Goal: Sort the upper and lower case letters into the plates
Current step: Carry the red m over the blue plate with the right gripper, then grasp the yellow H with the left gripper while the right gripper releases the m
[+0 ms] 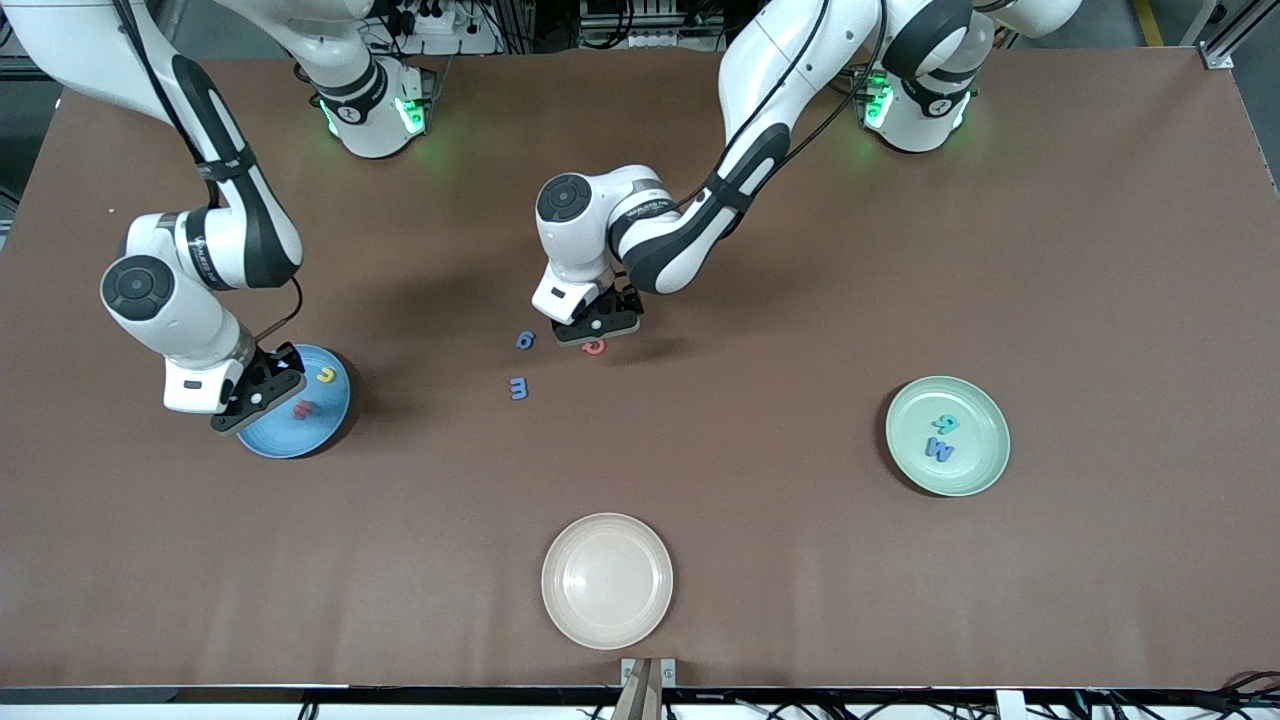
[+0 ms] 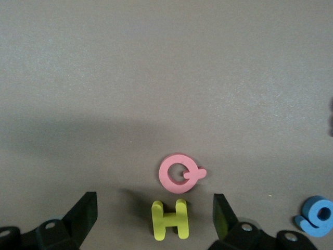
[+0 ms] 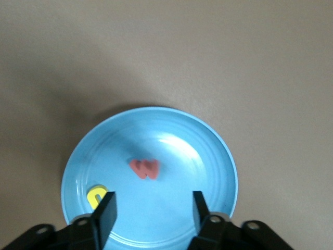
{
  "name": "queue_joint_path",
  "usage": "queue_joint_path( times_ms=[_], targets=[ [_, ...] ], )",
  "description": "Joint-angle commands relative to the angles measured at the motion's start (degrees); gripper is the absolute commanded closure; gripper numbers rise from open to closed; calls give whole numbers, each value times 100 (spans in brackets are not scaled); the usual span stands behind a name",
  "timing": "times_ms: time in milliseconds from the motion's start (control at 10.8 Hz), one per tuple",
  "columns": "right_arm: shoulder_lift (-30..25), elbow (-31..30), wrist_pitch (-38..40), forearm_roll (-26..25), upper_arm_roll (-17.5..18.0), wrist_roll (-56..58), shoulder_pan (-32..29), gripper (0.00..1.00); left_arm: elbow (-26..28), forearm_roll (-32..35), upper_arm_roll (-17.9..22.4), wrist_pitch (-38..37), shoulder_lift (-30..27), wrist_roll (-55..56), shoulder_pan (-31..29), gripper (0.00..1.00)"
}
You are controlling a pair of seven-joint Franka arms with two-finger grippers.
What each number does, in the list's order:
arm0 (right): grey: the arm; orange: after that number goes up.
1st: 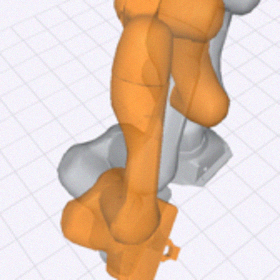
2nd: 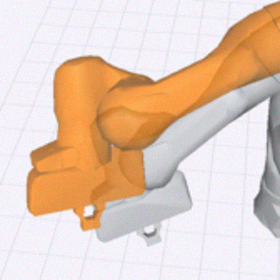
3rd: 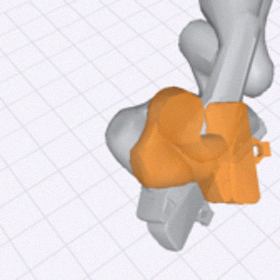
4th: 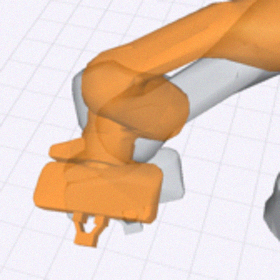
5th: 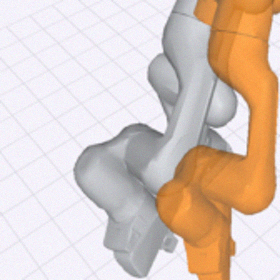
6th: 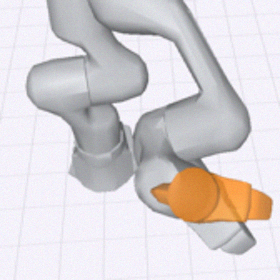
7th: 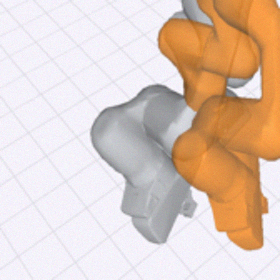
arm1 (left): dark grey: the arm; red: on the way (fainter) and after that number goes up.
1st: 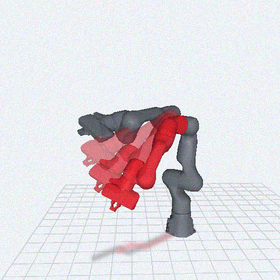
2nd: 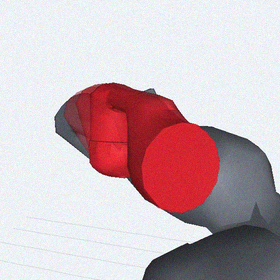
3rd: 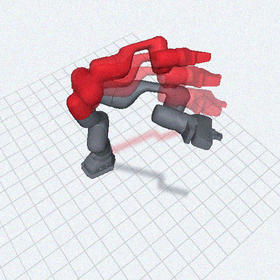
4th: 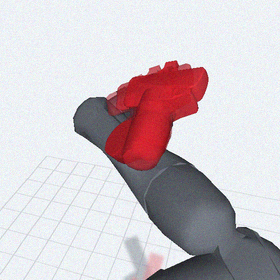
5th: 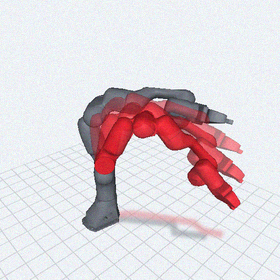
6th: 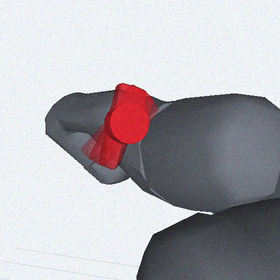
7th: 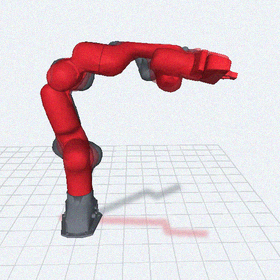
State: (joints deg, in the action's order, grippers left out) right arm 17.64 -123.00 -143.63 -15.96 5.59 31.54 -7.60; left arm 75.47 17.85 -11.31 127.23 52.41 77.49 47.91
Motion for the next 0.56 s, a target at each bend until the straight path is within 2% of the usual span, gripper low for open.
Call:
queue_joint_path(
  times_ms=[0,93,278,463],
  targets=[
    [91,162,142,5,56,46,65,0,-85,-98,59,-84,15,161,61,6],
    [100,171,151,127,65,37,126,0,-76,-98,59,-84,15,187,61,9],
    [108,337,378,767,56,37,363,0,-49,-89,59,-67,24,187,61,13],
    [196,653,800,840,56,-85,531,0,-49,-71,59,-23,33,187,61,14]
  ],
)
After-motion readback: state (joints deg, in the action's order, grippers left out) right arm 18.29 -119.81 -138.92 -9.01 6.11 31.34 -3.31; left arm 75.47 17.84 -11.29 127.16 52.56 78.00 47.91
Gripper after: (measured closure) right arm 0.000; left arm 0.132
